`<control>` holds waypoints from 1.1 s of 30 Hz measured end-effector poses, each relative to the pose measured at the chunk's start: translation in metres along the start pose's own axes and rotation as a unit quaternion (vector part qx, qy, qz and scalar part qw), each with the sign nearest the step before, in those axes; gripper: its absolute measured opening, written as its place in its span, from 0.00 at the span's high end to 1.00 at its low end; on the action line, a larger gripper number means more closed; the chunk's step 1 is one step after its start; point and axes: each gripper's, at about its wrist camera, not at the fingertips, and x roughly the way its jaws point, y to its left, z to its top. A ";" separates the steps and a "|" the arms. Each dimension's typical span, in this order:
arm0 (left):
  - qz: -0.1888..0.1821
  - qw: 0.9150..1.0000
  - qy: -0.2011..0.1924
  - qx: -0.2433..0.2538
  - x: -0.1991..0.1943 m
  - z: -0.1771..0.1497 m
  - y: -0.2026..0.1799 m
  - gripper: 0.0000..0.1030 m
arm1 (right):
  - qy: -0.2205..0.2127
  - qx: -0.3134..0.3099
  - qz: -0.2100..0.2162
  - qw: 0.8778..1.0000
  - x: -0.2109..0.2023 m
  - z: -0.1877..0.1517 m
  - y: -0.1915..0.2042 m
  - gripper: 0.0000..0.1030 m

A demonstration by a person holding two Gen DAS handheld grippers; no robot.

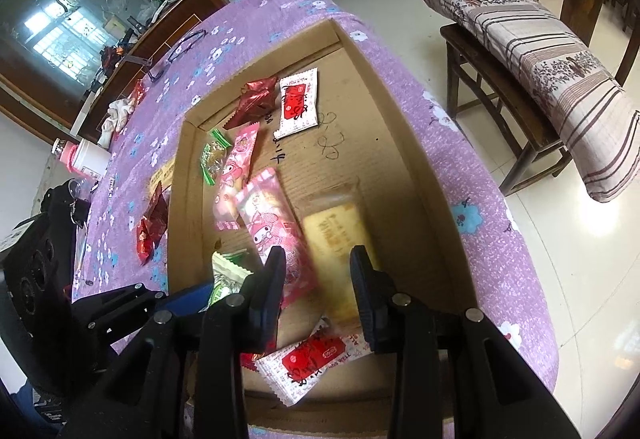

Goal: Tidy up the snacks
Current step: 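Release yellow biscuit into tray with right gripper while left releases green-white candy, then move both open grippers back over the remaining snacks on the table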

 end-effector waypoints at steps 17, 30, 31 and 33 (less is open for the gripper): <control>0.020 0.999 -0.034 0.028 -0.020 -0.007 -0.008 0.61 | -0.031 0.004 -0.012 0.999 -0.021 -0.008 0.004 0.62; 0.028 0.998 -0.058 0.025 -0.043 -0.020 -0.001 0.61 | -0.046 0.005 -0.020 0.999 -0.030 -0.019 0.018 0.57; 0.028 0.997 -0.060 0.024 -0.046 -0.021 0.000 0.61 | -0.047 0.004 -0.020 0.999 -0.031 -0.020 0.020 0.57; 0.031 0.997 -0.066 0.023 -0.051 -0.023 0.003 0.61 | -0.051 -0.001 -0.024 0.998 -0.032 -0.021 0.025 0.53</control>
